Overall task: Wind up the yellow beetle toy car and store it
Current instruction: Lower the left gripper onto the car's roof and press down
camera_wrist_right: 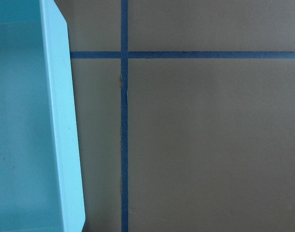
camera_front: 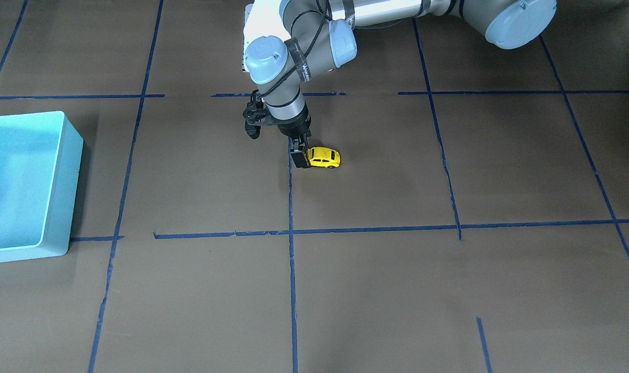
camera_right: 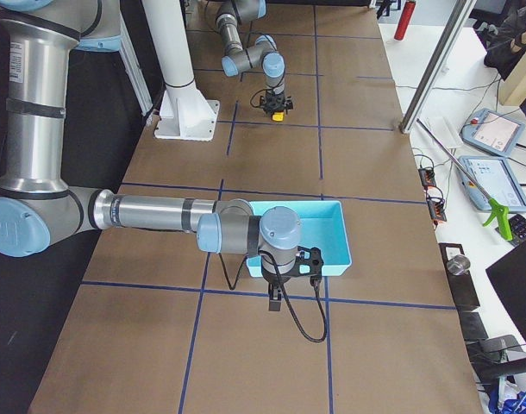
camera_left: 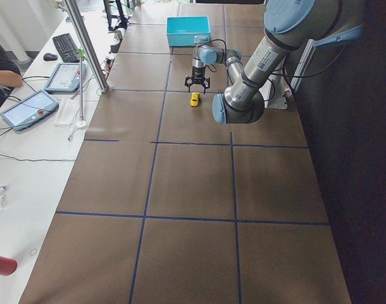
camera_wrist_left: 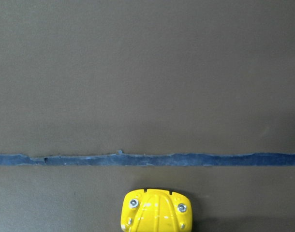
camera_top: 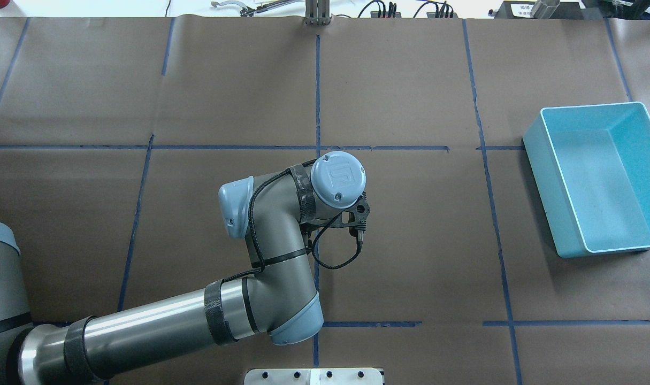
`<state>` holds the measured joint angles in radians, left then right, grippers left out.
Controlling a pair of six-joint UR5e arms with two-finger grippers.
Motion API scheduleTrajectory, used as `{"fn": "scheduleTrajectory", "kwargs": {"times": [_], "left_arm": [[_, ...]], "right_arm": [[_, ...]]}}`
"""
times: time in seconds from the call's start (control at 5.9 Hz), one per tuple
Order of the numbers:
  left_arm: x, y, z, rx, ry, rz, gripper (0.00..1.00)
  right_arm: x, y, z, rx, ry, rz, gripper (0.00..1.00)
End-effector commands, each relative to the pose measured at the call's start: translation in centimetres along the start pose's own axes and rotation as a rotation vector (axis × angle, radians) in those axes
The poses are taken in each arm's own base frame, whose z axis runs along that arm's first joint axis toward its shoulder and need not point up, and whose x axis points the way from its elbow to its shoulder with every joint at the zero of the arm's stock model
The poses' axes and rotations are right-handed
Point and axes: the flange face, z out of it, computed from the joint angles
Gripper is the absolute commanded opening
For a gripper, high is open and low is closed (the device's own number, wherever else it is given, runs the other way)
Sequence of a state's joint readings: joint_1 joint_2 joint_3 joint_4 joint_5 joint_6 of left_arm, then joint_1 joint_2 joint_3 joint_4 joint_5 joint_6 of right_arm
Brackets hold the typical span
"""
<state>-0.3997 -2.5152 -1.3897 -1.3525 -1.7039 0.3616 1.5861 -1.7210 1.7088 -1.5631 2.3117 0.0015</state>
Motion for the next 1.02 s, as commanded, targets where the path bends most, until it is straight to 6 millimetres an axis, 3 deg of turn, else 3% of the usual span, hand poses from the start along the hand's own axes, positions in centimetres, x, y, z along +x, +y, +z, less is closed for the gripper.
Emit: {"fn": "scheduleTrajectory", "kwargs": {"times": [0.0, 0.51, 0.85], "left_arm": [[-0.21, -0.53, 0.6, 0.007, -0.002, 0.002, 1.0], [-0.28, -0.54, 1.09, -0.003, 0.002, 0.004, 0.99], [0.17, -0.7, 1.29, -0.003, 0.009, 0.012, 0.85]], "right_arm": [[0.0, 0.0, 0.0, 0.0, 0.0, 0.0, 1.0], [-0.13, 0.11, -0.12, 0.002, -0.002, -0.004, 1.0], [-0.06, 0.12, -0.07, 0.001, 0.0, -0.003, 1.0]]}}
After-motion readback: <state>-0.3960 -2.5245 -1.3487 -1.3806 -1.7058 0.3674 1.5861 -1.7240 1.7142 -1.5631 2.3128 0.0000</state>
